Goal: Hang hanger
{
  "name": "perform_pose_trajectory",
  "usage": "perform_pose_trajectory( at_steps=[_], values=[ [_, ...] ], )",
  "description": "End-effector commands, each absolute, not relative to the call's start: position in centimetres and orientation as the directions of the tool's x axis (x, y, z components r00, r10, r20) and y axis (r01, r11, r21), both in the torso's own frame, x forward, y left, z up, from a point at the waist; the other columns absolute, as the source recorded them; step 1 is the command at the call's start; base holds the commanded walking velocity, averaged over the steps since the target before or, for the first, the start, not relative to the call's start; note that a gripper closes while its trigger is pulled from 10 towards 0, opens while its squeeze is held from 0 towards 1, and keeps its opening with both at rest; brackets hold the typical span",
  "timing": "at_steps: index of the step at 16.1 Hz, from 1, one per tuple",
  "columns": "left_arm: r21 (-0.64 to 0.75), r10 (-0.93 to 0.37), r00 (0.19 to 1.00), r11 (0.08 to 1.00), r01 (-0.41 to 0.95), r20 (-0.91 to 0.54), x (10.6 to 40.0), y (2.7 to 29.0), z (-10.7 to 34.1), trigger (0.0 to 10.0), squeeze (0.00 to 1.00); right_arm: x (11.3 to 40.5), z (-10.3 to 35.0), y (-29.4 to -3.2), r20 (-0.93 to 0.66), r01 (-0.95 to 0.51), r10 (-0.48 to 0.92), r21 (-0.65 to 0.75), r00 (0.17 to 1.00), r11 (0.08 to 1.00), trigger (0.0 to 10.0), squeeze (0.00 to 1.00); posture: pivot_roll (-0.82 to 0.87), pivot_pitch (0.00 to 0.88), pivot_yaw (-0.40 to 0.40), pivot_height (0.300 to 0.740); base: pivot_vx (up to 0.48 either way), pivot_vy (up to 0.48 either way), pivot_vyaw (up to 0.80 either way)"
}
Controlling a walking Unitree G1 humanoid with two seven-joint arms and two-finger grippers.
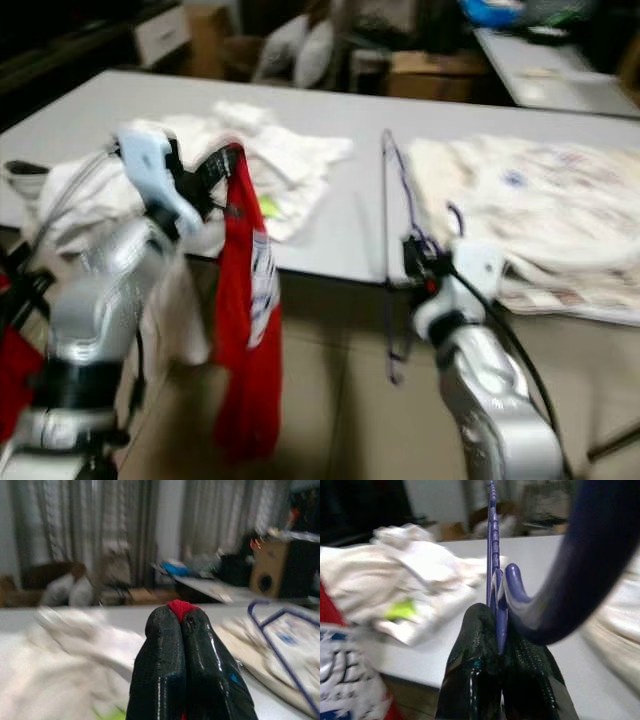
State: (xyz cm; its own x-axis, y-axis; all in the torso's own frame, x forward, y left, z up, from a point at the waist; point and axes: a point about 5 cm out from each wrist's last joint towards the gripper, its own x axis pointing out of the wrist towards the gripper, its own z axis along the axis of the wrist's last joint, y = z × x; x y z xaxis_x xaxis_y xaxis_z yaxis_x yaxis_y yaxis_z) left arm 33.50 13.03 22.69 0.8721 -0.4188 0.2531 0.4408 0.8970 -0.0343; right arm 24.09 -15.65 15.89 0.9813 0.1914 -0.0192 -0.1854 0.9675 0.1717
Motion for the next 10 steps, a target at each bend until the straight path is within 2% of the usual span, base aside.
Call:
perform_pose_trajectory(
  at_steps=[1, 3, 4, 6, 8, 9, 10],
  values=[
    [-0.005, -0.419, 0.848, 0.896, 0.445, 0.325, 34.7, 13.0, 25.2, 10.0, 0.0, 24.2, 16.7, -15.5, 0.01, -0.214, 0.216, 0.169, 0.976, 0.962, 10.0, 0.0, 0.04, 0.0, -0.003, 0.74, 0.379, 0.0, 0.0],
    [0.035, -0.402, 0.833, 0.906, 0.422, 0.379, 36.6, 13.5, 28.0, 10.0, 0.0, 24.4, 16.9, -15.4, 0.024, -0.229, 0.228, 0.169, 0.973, 0.959, 10.0, 0.0, 0.04, 0.0, -0.009, 0.74, 0.382, 0.0, 0.0],
    [0.062, -0.399, 0.805, 0.907, 0.416, 0.439, 38.2, 13.7, 31.4, 10.0, 0.0, 24.5, 17.0, -15.3, 0.031, -0.236, 0.234, 0.17, 0.972, 0.957, 10.0, 0.0, 0.05, 0.0, -0.016, 0.74, 0.382, 0.0, 0.0],
    [0.121, -0.402, 0.757, 0.908, 0.4, 0.515, 39.4, 13.5, 36.7, 10.0, 0.0, 24.7, 17.1, -15.2, 0.037, -0.237, 0.234, 0.175, 0.972, 0.956, 10.0, 0.0, 0.05, 0.0, -0.022, 0.74, 0.379, 0.0, 0.0],
    [0.126, -0.387, 0.727, 0.913, 0.388, 0.567, 39.5, 13.6, 39.8, 10.0, 0.0, 24.8, 17.2, -15.2, 0.04, -0.236, 0.232, 0.174, 0.972, 0.956, 10.0, 0.0, 0.05, 0.0, -0.023, 0.74, 0.382, 0.0, 0.0],
    [0.127, -0.369, 0.688, 0.918, 0.376, 0.626, 38.9, 13.6, 43.1, 10.0, 0.0, 24.8, 17.2, -15.2, 0.044, -0.231, 0.227, 0.175, 0.973, 0.957, 10.0, 0.0, 0.06, 0.0, -0.021, 0.74, 0.36, 0.0, 0.0],
    [0.096, -0.336, 0.596, 0.913, 0.397, 0.729, 37.1, 13.8, 49.0, 10.0, 0.0, 24.8, 17.2, -15.2, 0.049, -0.226, 0.22, 0.179, 0.974, 0.958, 10.0, 0.0, 0.06, 0.0, -0.005, 0.74, 0.311, 0.0, 0.0]
  ],
)
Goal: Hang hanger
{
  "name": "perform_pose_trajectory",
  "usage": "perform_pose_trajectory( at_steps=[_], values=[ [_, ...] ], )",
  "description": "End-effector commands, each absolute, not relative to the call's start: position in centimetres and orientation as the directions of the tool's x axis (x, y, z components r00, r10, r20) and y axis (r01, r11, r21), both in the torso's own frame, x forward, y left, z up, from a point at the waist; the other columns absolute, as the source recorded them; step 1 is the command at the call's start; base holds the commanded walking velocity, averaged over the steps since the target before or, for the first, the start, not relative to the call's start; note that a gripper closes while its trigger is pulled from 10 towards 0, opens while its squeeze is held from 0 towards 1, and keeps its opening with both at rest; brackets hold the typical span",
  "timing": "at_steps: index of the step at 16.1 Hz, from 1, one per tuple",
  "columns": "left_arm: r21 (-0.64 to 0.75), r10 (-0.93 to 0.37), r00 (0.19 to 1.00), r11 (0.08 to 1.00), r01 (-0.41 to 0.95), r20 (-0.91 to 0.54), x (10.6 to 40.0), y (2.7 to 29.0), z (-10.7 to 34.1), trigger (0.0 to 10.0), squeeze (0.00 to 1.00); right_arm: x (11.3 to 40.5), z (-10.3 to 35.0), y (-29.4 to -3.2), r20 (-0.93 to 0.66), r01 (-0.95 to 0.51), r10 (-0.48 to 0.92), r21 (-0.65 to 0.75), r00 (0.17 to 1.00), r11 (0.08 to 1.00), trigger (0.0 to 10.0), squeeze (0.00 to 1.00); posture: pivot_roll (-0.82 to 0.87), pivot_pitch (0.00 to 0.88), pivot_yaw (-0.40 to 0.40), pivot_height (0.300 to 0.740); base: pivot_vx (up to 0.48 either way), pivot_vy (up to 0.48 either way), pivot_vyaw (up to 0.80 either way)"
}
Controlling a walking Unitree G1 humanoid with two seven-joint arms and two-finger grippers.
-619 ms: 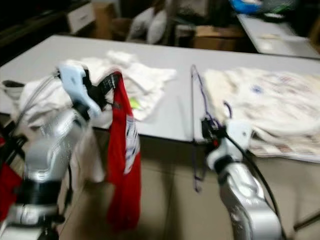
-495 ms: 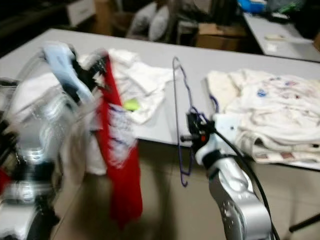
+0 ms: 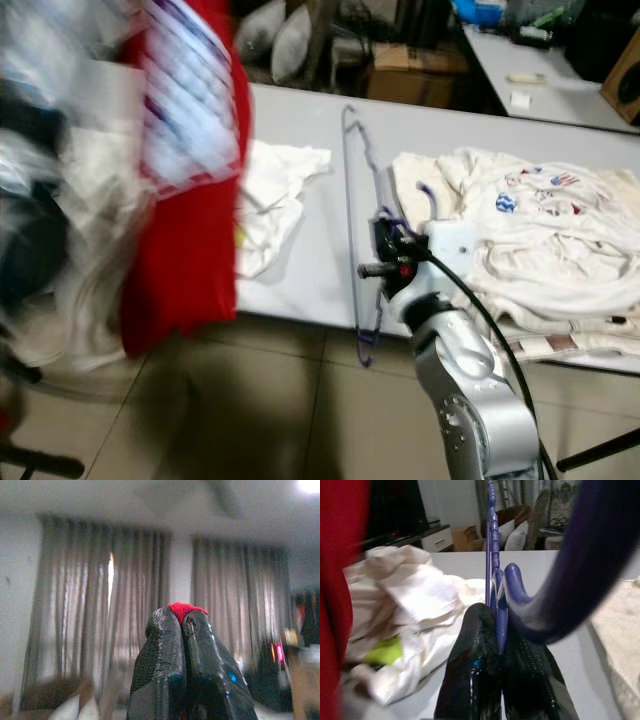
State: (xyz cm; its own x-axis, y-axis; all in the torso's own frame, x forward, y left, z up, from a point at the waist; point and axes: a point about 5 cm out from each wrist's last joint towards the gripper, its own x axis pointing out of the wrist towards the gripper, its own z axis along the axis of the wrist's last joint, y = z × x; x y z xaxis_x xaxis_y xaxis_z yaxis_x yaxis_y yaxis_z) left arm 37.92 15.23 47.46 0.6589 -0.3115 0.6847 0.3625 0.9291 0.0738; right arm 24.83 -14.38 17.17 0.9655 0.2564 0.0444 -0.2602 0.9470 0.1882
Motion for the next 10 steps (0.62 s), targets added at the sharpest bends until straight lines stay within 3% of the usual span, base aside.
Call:
perform_pose_trajectory(
  at_steps=[1, 2, 4, 5, 6, 8, 9, 10],
  values=[
    [0.089, -0.328, 0.566, 0.909, 0.408, 0.757, 36.4, 13.8, 50.5, 10.0, 0.0, 24.8, 17.2, -15.2, 0.049, -0.224, 0.219, 0.18, 0.974, 0.958, 10.0, 0.0, 0.06, 0.0, -0.003, 0.74, 0.311, 0.0, 0.0],
    [0.102, -0.334, 0.554, 0.908, 0.407, 0.762, 36.1, 13.8, 51.1, 10.0, 0.0, 24.8, 17.2, -15.2, 0.051, -0.222, 0.216, 0.182, 0.975, 0.958, 10.0, 0.0, 0.05, 0.0, 0.003, 0.74, 0.289, 0.0, 0.0],
    [0.152, -0.361, 0.609, 0.917, 0.368, 0.706, 37.3, 13.8, 49.4, 10.0, 0.0, 24.6, 17.2, -15.0, 0.053, -0.221, 0.215, 0.186, 0.975, 0.957, 10.0, 0.0, 0.05, 0.0, 0.008, 0.74, 0.285, 0.0, 0.0],
    [0.199, -0.389, 0.672, 0.918, 0.344, 0.631, 38.6, 13.6, 46.7, 10.0, 0.0, 24.6, 17.2, -14.9, 0.051, -0.222, 0.216, 0.189, 0.975, 0.957, 10.0, 0.0, 0.05, 0.0, 0.002, 0.74, 0.285, 0.0, 0.0],
    [0.252, -0.427, 0.765, 0.904, 0.346, 0.481, 40.6, 13.3, 41.3, 10.0, 0.0, 24.6, 17.1, -14.7, 0.048, -0.226, 0.221, 0.189, 0.974, 0.956, 10.0, 0.0, 0.06, 0.0, -0.003, 0.74, 0.274, 0.0, 0.0],
    [0.279, -0.444, 0.817, 0.891, 0.359, 0.368, 41.6, 13.2, 37.1, 10.0, 0.0, 24.7, 17.1, -14.6, 0.046, -0.231, 0.227, 0.187, 0.973, 0.955, 10.0, 0.0, 0.06, 0.0, -0.008, 0.74, 0.137, 0.0, 0.0],
    [0.297, -0.446, 0.867, 0.878, 0.376, 0.223, 42.2, 13.5, 31.7, 10.0, 0.0, 24.7, 17.1, -14.4, 0.047, -0.241, 0.236, 0.184, 0.971, 0.953, 10.0, 0.0, 0.05, 0.0, -0.005, 0.74, 0.0, 0.0, 0.0],
    [0.295, -0.448, 0.878, 0.873, 0.389, 0.167, 42.2, 13.7, 29.7, 10.0, 0.0, 24.7, 17.2, -14.4, 0.047, -0.245, 0.24, 0.183, 0.97, 0.952, 10.0, 0.0, 0.05, 0.0, -0.005, 0.74, 0.0, 0.0, 0.0]
  ],
)
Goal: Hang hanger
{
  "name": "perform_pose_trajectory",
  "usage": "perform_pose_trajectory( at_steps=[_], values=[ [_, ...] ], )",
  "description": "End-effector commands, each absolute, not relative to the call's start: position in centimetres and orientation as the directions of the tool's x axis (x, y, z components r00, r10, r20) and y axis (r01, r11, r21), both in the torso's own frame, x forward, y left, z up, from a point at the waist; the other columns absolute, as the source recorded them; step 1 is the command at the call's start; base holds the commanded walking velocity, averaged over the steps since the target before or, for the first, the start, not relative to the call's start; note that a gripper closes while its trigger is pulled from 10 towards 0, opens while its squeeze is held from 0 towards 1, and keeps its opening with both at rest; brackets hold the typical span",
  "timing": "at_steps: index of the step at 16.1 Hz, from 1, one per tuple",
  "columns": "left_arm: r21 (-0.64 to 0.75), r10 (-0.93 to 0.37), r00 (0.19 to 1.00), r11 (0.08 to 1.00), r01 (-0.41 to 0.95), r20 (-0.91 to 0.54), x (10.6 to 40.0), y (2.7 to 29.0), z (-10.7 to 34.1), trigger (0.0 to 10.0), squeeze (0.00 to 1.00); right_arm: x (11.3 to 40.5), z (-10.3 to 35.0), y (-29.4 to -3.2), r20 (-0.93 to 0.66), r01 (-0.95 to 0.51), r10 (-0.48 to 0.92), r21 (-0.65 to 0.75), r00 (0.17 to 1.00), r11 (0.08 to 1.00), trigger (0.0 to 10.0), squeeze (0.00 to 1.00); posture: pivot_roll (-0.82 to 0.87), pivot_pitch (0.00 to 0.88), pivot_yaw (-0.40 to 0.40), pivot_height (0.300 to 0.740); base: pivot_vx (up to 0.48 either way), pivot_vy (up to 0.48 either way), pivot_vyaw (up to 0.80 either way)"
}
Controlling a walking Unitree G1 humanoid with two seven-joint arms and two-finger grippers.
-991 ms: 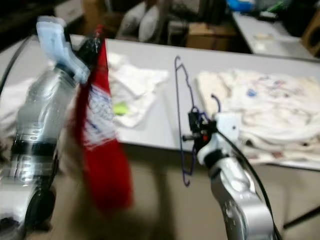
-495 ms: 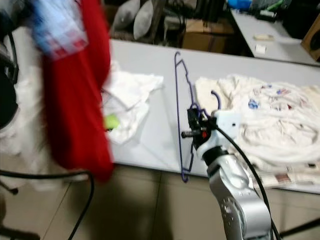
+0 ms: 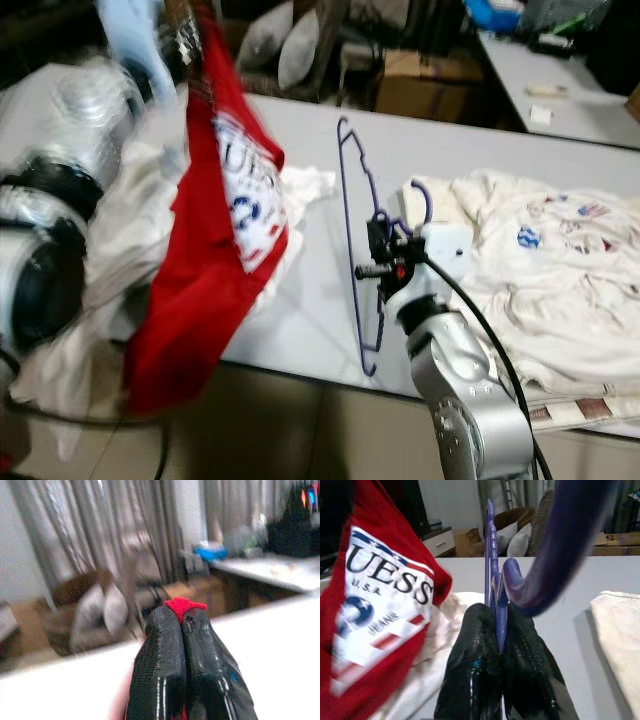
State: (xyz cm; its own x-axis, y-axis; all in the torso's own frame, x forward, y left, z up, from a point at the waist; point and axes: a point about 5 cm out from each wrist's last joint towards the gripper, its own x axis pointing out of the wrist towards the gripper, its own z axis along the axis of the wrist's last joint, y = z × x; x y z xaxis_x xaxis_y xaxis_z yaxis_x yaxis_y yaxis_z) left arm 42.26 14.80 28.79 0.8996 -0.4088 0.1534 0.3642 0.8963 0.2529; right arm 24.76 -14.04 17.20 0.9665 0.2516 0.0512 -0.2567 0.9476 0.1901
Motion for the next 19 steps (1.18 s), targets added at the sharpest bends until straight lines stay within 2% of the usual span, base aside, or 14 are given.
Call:
perform_pose_trajectory(
  at_steps=[1, 2, 6, 7, 11, 12, 14, 15, 16, 17, 18, 19],
  values=[
    [0.296, -0.472, 0.874, 0.856, 0.424, 0.114, 42.1, 13.8, 27.6, 10.0, 0.0, 24.7, 17.2, -14.3, 0.047, -0.247, 0.242, 0.182, 0.969, 0.952, 10.0, 0.0, 0.05, 0.0, -0.003, 0.74, 0.0, 0.0, 0.0],
    [0.31, -0.585, 0.811, 0.773, 0.553, 0.011, 41.2, 14.2, 24.3, 10.0, 0.0, 24.6, 17.2, -14.3, 0.045, -0.249, 0.245, 0.184, 0.968, 0.951, 10.0, 0.0, 0.06, 0.0, -0.005, 0.74, 0.0, 0.0, 0.0],
    [0.317, -0.737, 0.673, 0.625, 0.714, -0.063, 39.7, 15.9, 22.9, 10.0, 0.0, 24.5, 17.1, -14.0, 0.041, -0.267, 0.264, 0.192, 0.964, 0.944, 10.0, 0.0, 0.07, 0.0, -0.012, 0.74, 0.0, 0.0, 0.0],
    [0.318, -0.746, 0.665, 0.622, 0.716, -0.038, 39.4, 16.7, 24.0, 10.0, 1.0, 24.6, 17.1, -13.9, 0.039, -0.274, 0.272, 0.193, 0.962, 0.942, 10.0, 0.0, 0.07, 0.0, -0.014, 0.74, 0.0, 0.0, 0.0],
    [0.338, -0.779, 0.627, 0.59, 0.733, 0.0, 38.7, 18.3, 26.5, 10.0, 1.0, 24.5, 17.0, -13.9, 0.031, -0.278, 0.277, 0.198, 0.96, 0.94, 10.0, 0.0, 0.07, 0.0, -0.01, 0.74, 0.0, 0.0, 0.0],
    [0.307, -0.798, 0.596, 0.59, 0.747, 0.082, 37.7, 19.7, 28.9, 10.0, 1.0, 24.3, 17.0, -13.9, 0.027, -0.277, 0.278, 0.208, 0.96, 0.938, 10.0, 0.0, 0.07, 0.0, 0.001, 0.74, 0.0, 0.0, 0.0],
    [0.251, -0.794, 0.585, 0.607, 0.754, 0.162, 36.9, 20.5, 30.2, 10.0, 0.98, 24.2, 17.0, -14.1, 0.027, -0.27, 0.271, 0.213, 0.962, 0.939, 10.0, 0.0, 0.06, 0.0, 0.014, 0.74, 0.0, 0.0, 0.0],
    [0.202, -0.75, 0.629, 0.661, 0.722, 0.207, 36.3, 20.4, 29.6, 10.0, 0.0, 24.0, 17.2, -14.3, 0.038, -0.256, 0.253, 0.202, 0.967, 0.945, 10.0, 0.0, 0.05, 0.0, 0.031, 0.74, 0.0, 0.0, 0.0],
    [0.166, -0.701, 0.686, 0.713, 0.681, 0.196, 35.7, 19.8, 27.8, 10.0, 0.0, 23.8, 17.5, -14.6, 0.055, -0.237, 0.231, 0.192, 0.972, 0.952, 10.0, 0.0, 0.04, 0.0, 0.036, 0.74, 0.0, 0.0, -0.56],
    [0.164, -0.692, 0.699, 0.722, 0.673, 0.178, 35.4, 19.5, 26.9, 10.0, 0.0, 23.7, 17.7, -14.7, 0.062, -0.229, 0.221, 0.191, 0.973, 0.954, 10.0, 0.0, 0.04, 0.0, 0.036, 0.74, 0.0, 0.0, -0.56],
    [0.048, -0.673, 0.711, 0.732, 0.679, 0.205, 32.8, 17.1, 23.6, 10.0, 0.0, 23.4, 18.1, -15.4, 0.07, -0.176, 0.166, 0.178, 0.984, 0.968, 10.0, 0.0, 0.03, 0.0, 0.027, 0.74, 0.0, 0.0, 0.0],
    [0.059, -0.643, 0.747, 0.763, 0.644, 0.17, 31.7, 16.1, 22.3, 10.0, 0.0, 23.2, 18.4, -15.8, 0.065, -0.151, 0.144, 0.118, 0.987, 0.981, 10.0, 0.0, 0.03, 0.0, 0.012, 0.74, 0.0, 0.0, 0.0]
  ],
)
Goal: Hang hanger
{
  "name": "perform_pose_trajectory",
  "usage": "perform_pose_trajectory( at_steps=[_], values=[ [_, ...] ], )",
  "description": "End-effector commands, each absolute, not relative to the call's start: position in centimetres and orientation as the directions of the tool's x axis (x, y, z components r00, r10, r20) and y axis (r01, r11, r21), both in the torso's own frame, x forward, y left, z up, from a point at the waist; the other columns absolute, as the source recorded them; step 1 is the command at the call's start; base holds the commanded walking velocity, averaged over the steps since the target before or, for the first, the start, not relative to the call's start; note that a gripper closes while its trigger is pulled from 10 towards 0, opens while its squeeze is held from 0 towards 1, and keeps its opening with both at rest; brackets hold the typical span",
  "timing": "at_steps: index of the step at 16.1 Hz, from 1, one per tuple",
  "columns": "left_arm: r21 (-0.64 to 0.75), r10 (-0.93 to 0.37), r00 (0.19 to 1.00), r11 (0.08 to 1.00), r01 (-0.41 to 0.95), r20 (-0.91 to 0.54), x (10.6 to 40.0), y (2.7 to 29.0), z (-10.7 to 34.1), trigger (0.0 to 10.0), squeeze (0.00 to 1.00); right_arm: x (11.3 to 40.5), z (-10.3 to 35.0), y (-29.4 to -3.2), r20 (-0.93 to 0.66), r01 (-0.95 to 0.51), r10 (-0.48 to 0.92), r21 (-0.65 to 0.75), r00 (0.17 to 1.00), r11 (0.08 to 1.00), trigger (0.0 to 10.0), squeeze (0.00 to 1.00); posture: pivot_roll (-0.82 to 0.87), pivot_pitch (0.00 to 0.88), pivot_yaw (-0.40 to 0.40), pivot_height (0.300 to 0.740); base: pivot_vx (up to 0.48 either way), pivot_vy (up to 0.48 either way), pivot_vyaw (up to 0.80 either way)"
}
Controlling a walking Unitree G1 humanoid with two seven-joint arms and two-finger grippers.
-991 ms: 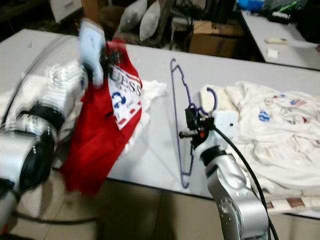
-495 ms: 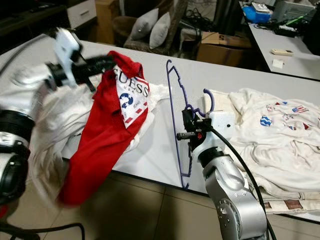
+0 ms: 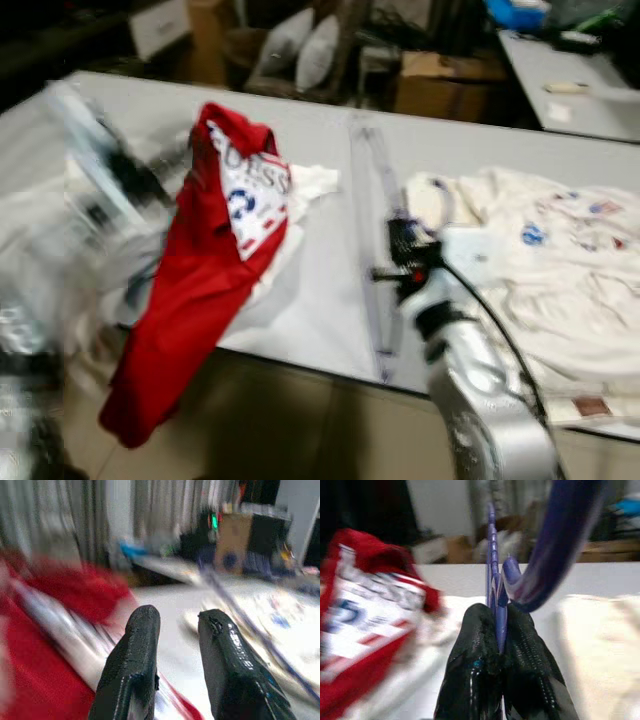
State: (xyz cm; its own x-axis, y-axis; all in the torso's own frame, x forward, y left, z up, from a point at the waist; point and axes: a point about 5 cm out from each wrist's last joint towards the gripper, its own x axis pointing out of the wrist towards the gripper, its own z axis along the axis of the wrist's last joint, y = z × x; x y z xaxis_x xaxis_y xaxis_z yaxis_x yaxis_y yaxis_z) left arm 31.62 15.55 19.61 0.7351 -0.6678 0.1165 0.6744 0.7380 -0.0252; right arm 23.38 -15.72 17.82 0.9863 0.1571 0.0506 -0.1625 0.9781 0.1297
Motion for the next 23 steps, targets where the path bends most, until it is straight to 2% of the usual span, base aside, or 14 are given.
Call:
perform_pose_trajectory(
  at_steps=[1, 2, 4, 6, 11, 14, 19, 23],
  values=[
    [0.068, -0.635, 0.756, 0.771, 0.633, 0.16, 31.6, 15.9, 22.1, 10.0, 0.0, 23.2, 18.4, -15.9, 0.063, -0.147, 0.141, 0.103, 0.988, 0.984, 10.0, 0.0, 0.03, 0.0, 0.012, 0.74, 0.0, 0.0, 0.0],
    [0.02, -0.606, 0.787, 0.794, 0.608, 0.118, 30.4, 15.0, 20.2, 10.0, 0.0, 22.9, 19.0, -15.9, 0.085, -0.143, 0.137, 0.073, 0.987, 0.987, 10.0, 0.0, 0.02, 0.0, -0.001, 0.74, 0.0, 0.0, 0.0],
    [0.017, -0.556, 0.825, 0.83, 0.558, 0.099, 29.6, 14.5, 19.1, 10.0, 0.0, 22.7, 19.3, -16.2, 0.094, -0.129, 0.124, 0.054, 0.988, 0.99, 10.0, 0.0, 0.01, 0.0, -0.012, 0.74, 0.0, 0.0, -0.8],
    [-0.036, -0.514, 0.855, 0.855, 0.517, 0.076, 28.9, 13.7, 18.1, 10.0, 0.0, 22.6, 18.5, -17.0, 0.037, -0.082, 0.081, 0.041, 0.996, 0.996, 10.0, 0.0, 0.0, 0.0, -0.016, 0.74, 0.0, 0.0, -0.8],
    [0.02, -0.343, 0.939, 0.939, 0.343, -0.002, 29.4, 14.3, 16.2, 10.0, 0.0, 22.5, 17.1, -18.2, -0.061, -0.052, 0.052, 0.001, 0.997, 0.999, 10.0, 0.0, -0.03, 0.0, -0.007, 0.74, 0.0, 0.0, -0.8],
    [-0.009, -0.331, 0.944, 0.944, 0.331, 0.016, 29.2, 14.4, 16.5, 10.0, 0.0, 22.5, 16.8, -18.3, -0.077, -0.052, 0.052, 0.0, 0.996, 0.999, 10.0, 0.0, -0.03, 0.0, -0.011, 0.74, 0.0, 0.0, -0.8],
    [0.055, -0.34, 0.939, 0.94, 0.338, 0.04, 28.7, 13.8, 16.7, 10.0, 0.0, 22.8, 16.6, -18.4, -0.102, -0.051, 0.05, -0.014, 0.994, 0.999, 10.0, 0.0, -0.03, 0.0, -0.013, 0.74, 0.0, 0.0, -0.8],
    [0.032, -0.336, 0.935, 0.942, 0.334, 0.114, 29.0, 13.8, 18.6, 10.0, 0.0, 22.7, 20.1, -16.9, 0.077, -0.142, 0.137, 0.053, 0.987, 0.988, 10.0, 0.0, -0.03, 0.0, -0.014, 0.74, 0.0, 0.0, -0.3]
  ],
)
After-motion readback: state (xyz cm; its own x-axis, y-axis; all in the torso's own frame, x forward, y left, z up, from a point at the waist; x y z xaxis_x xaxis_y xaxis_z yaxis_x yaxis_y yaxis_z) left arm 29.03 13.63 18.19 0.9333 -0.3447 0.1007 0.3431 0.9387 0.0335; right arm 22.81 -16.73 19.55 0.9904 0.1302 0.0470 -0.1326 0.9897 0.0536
